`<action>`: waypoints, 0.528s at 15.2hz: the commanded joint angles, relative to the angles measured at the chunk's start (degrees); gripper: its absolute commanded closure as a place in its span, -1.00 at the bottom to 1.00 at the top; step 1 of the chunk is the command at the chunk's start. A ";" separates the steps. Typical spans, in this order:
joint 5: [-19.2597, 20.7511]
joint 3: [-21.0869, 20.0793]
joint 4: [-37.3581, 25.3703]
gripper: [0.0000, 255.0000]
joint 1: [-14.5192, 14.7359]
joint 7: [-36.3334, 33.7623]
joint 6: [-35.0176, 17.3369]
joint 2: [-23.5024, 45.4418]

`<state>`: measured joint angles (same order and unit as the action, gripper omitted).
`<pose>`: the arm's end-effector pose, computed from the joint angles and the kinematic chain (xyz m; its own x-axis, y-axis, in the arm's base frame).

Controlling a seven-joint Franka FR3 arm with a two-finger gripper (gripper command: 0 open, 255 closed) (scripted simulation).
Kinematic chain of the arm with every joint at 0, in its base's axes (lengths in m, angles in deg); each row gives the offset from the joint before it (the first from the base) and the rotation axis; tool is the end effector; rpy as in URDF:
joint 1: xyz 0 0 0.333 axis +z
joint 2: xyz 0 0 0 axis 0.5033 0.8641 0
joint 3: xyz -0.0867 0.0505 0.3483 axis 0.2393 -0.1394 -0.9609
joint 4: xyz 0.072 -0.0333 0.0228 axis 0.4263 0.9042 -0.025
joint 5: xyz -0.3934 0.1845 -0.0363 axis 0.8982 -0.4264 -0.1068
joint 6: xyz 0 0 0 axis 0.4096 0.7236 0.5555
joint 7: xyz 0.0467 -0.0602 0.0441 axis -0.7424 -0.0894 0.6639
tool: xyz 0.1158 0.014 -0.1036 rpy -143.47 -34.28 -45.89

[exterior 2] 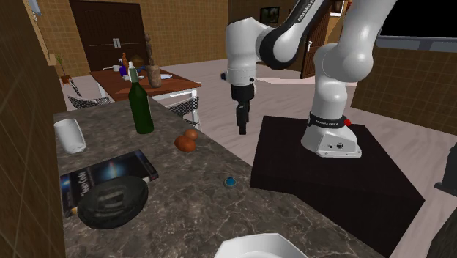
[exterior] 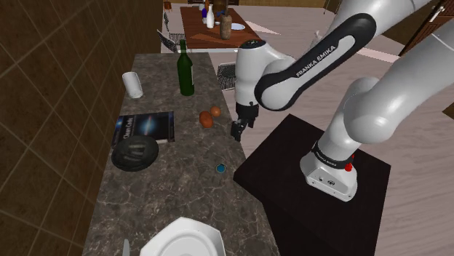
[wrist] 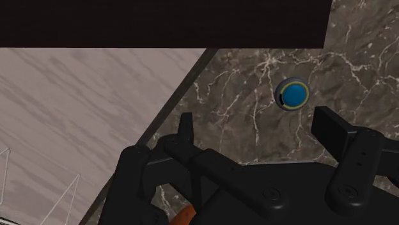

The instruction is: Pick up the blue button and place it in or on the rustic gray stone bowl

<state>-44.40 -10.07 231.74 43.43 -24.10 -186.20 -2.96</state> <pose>0.3109 0.1590 0.2343 0.9957 0.0516 -0.0772 0.0534 -0.9984 0.0204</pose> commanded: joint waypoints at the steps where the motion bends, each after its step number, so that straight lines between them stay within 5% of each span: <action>1: 0.23 -1.68 -0.74 -1.00 0.32 -1.69 -5.76 5.59; 5: 4.78 -4.61 -3.33 -1.00 -0.06 -7.39 -16.03 17.14; 8: 13.63 -4.17 -6.36 -1.00 0.79 -15.33 -22.44 25.99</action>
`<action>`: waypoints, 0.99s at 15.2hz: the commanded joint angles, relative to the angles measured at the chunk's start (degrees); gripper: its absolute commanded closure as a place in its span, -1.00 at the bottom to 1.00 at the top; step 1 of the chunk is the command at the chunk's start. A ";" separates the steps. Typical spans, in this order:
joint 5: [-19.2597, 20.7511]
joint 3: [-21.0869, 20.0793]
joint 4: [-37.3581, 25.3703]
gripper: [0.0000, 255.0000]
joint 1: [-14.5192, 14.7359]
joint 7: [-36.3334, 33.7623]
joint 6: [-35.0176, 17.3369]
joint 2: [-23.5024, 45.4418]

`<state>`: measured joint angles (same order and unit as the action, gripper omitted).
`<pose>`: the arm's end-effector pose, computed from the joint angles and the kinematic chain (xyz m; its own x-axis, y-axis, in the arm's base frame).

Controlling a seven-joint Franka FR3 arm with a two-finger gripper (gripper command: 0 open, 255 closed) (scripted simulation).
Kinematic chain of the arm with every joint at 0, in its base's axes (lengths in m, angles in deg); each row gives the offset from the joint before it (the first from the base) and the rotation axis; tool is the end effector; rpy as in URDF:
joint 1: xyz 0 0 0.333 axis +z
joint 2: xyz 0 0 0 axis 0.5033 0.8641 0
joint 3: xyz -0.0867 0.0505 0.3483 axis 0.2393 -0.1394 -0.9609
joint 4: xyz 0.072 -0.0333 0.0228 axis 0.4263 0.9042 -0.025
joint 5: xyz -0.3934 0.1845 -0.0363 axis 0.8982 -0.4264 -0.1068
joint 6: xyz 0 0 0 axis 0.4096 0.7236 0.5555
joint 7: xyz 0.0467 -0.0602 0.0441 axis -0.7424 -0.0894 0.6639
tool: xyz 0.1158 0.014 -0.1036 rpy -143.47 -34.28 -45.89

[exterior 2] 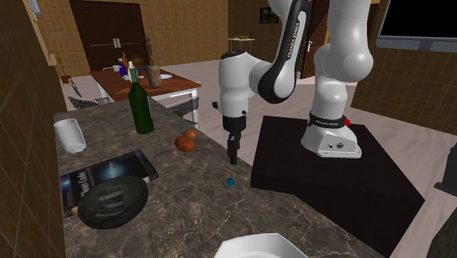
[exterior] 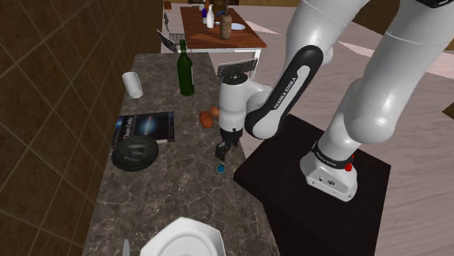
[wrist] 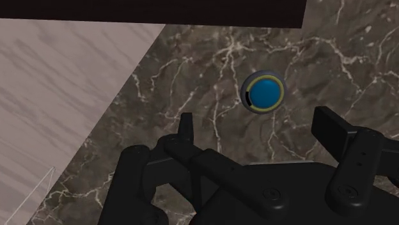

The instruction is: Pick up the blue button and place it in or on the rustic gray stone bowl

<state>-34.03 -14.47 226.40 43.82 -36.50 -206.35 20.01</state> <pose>0.3309 0.2227 0.1486 0.9959 0.0849 -0.0302 0.0850 -0.9964 -0.0008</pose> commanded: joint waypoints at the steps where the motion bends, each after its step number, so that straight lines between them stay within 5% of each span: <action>1: 6.75 1.47 -2.27 -1.00 1.65 -5.98 -4.07 5.87; 4: 13.72 6.49 -5.96 -1.00 7.19 -12.51 -8.09 12.81; 11: 17.63 12.79 -8.24 -1.00 12.71 -15.77 -13.38 20.05; 15: 17.78 13.25 -8.45 -1.00 13.14 -15.92 -13.80 20.65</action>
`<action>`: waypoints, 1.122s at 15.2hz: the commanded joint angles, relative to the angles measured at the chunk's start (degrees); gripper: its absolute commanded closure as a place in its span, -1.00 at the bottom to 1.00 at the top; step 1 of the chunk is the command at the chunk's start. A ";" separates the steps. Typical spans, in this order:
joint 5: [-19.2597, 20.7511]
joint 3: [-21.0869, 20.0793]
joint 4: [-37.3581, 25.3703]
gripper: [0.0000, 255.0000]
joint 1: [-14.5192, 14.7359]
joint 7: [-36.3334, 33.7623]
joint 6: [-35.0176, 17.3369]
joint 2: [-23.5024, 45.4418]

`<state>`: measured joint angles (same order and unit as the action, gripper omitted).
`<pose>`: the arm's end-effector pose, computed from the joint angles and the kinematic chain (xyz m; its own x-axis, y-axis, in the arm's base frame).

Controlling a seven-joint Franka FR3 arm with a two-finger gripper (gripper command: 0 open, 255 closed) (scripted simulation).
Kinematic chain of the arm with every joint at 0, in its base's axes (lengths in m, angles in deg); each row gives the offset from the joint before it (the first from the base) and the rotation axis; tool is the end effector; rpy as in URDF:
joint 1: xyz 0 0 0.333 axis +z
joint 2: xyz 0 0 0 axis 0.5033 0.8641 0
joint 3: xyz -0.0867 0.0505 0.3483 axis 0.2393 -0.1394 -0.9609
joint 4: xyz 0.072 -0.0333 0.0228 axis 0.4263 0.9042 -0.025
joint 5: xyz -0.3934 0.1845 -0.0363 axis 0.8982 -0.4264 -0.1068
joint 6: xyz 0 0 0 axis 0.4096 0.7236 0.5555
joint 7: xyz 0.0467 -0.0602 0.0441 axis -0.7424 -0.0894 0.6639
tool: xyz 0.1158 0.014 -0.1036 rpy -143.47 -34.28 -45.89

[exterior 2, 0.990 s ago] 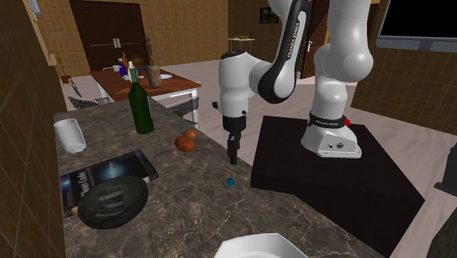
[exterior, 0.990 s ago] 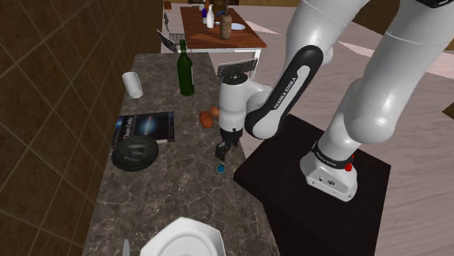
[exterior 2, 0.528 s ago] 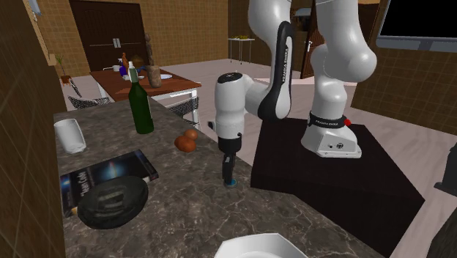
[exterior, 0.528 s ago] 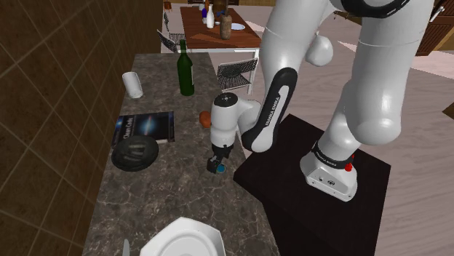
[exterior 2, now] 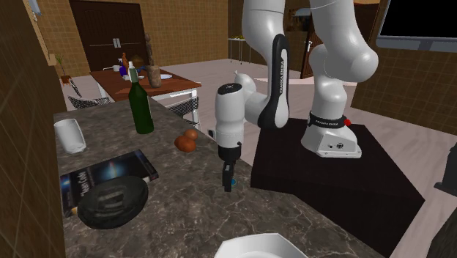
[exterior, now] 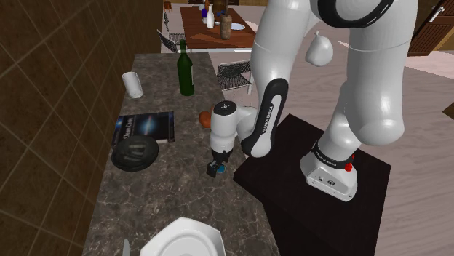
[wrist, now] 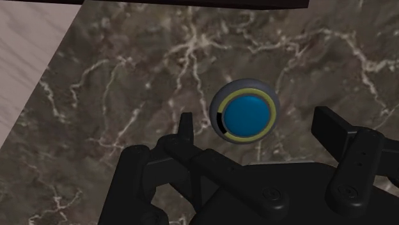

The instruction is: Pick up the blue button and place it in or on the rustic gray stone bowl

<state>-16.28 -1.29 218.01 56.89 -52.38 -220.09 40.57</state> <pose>0.3440 0.2635 0.0559 0.9944 0.1056 -0.0025 0.1055 -0.9943 -0.0157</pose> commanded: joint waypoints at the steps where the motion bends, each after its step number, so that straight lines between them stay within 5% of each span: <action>1: 0.03 0.07 -0.05 -1.00 0.07 -0.03 -0.06 0.09; 4: 0.02 0.06 -0.04 -1.00 0.07 -0.03 -0.05 0.08; 5: 0.02 0.06 -0.04 1.00 0.07 -0.03 -0.05 0.08; 14: 0.03 0.06 -0.05 1.00 0.07 -0.04 -0.06 0.09; 17: -1.12 -2.40 0.99 1.00 -2.17 0.98 2.17 -3.01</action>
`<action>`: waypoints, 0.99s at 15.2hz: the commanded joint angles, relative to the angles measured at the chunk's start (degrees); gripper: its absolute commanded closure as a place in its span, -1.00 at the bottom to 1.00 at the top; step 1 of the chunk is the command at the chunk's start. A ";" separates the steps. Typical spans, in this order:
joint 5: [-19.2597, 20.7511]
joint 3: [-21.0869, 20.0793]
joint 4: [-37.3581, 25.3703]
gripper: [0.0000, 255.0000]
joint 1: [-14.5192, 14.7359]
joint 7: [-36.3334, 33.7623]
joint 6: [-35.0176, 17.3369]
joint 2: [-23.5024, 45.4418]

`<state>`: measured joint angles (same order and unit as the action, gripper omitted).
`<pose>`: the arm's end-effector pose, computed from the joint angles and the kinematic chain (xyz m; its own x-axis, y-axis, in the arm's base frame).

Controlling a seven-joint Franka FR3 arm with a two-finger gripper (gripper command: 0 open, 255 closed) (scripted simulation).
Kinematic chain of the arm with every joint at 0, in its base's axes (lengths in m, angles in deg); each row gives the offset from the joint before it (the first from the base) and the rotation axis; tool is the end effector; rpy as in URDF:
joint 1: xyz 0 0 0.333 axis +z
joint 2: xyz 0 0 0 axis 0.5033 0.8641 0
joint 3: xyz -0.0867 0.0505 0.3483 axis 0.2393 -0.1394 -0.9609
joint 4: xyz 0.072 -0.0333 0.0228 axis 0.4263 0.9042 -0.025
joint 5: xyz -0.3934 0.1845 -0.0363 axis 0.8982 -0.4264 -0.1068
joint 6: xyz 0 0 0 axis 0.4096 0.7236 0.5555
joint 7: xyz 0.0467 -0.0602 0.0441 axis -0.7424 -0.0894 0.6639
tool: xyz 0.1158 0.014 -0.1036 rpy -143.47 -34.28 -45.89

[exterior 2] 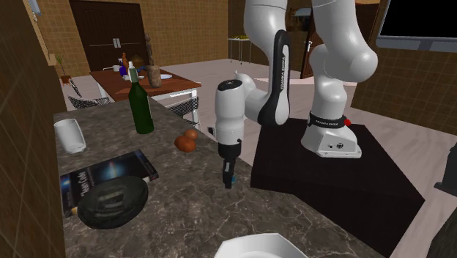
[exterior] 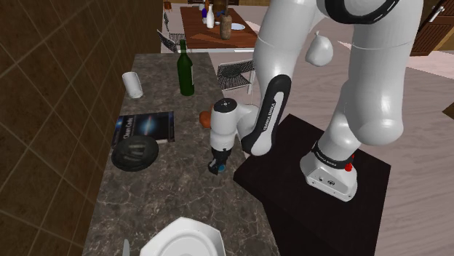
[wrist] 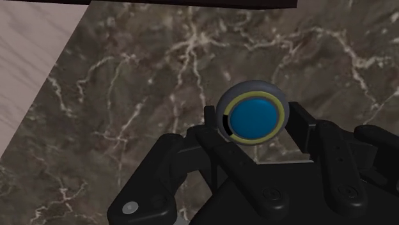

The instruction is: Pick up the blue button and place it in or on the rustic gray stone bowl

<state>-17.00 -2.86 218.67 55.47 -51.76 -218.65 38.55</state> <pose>0.3438 0.2634 0.0671 0.9945 0.1052 -0.0020 0.1051 -0.9943 -0.0160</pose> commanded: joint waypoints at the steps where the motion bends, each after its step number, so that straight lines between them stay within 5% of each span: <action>1: -0.90 -1.74 0.66 1.00 -1.53 0.78 1.48 -2.02; 15: -14.63 -13.47 3.70 1.00 -10.16 10.94 12.82 -16.67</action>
<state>-30.51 -15.76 222.28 45.54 -41.53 -206.68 22.86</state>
